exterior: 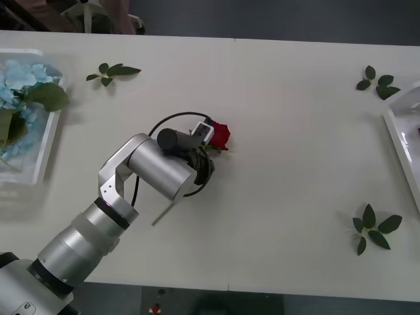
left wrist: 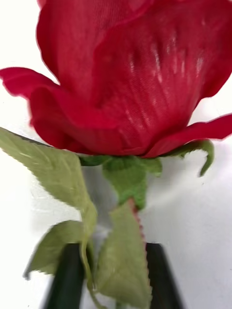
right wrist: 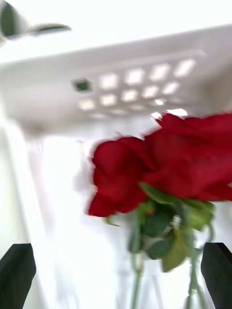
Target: Put the red flowers into the right box and the blue flowers into the left box
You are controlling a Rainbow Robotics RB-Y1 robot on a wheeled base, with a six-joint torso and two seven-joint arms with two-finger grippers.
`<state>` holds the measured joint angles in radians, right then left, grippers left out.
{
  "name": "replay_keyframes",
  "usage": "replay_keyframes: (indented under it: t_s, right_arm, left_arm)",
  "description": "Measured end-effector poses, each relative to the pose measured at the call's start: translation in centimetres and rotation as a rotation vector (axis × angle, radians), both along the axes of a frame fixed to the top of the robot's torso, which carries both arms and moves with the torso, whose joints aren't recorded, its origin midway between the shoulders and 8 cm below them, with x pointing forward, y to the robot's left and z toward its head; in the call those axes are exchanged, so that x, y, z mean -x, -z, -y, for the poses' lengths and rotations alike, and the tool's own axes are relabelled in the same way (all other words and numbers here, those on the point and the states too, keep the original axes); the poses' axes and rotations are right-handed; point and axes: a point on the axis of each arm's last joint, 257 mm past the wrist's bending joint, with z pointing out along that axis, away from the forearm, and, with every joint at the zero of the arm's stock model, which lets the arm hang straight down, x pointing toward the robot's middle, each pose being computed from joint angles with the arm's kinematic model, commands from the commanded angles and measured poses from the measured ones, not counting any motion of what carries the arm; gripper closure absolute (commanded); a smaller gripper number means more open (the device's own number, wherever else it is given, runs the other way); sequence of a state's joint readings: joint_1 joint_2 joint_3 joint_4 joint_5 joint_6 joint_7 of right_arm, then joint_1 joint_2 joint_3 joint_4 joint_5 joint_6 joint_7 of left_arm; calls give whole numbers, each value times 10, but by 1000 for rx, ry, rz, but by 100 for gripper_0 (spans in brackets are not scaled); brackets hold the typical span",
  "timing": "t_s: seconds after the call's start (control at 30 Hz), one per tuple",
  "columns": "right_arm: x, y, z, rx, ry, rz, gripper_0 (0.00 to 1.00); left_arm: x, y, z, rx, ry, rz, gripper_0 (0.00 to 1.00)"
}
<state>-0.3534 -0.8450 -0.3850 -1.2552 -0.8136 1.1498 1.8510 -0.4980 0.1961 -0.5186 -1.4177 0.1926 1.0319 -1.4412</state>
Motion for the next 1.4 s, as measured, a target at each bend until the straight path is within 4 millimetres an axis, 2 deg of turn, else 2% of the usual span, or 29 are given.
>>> replay_keyframes:
  t_s: [0.2,0.37,0.5,0.6,0.73,0.93,1.07,1.23,1.4]
  right_arm:
    - [-3,-35,-46,-104,-105,48,0]
    - [-1,-51,-88,-109,-243,74,0]
    - [5,-66,-139,-94,-427,143,0]
    - [13,-72,-171,-142,-503,181,0]
    - [26,-76,-206,-183,-615,213,0]
    - [39,-89,-240,-227,-750,278,0]
    - [46,-98,-255,-250,-819,312,0]
    - [56,-107,-270,-216,-930,366,0]
    - [68,-113,-284,-257,-994,378,0]
  left_arm:
    - [-3,-1,-5,-25,-3,17,100]
    - [-6,-2,-9,-44,-5,31,100]
    - [-7,-3,-9,-43,-4,35,100]
    - [-10,-14,-7,-24,6,71,100]
    - [1,-49,-2,59,26,146,100]
    - [35,-112,0,252,44,230,100]
    - [59,-148,2,302,101,283,100]
    - [93,-200,15,414,197,384,100]
    - [117,-237,20,459,245,460,100]
